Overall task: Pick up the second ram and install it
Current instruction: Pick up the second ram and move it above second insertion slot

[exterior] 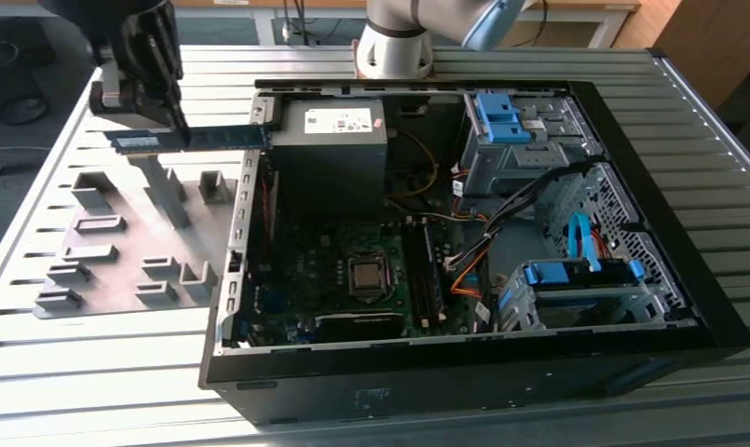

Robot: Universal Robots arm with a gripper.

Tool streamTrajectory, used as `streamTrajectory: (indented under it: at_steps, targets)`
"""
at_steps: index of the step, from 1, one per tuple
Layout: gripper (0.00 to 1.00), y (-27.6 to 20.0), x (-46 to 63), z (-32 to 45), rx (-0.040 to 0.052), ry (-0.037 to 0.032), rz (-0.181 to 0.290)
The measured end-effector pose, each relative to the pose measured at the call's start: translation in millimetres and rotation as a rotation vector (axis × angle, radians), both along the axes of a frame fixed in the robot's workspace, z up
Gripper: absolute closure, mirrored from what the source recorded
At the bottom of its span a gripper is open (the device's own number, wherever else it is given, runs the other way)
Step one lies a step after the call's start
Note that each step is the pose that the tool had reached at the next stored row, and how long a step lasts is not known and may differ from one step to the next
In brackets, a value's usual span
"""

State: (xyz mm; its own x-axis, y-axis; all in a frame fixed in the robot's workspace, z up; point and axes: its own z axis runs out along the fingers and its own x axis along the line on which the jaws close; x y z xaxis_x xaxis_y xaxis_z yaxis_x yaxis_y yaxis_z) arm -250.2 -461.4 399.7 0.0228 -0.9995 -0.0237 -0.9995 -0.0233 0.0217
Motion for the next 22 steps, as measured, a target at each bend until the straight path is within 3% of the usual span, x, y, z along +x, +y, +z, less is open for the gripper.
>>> streamTrajectory:
  at_steps: [16,22]
  targets:
    - [0.86,0.0,56.0,0.0,0.0000,0.0001,0.000]
    - [0.86,0.0,82.6,-0.3,0.0000,0.0000,0.000]
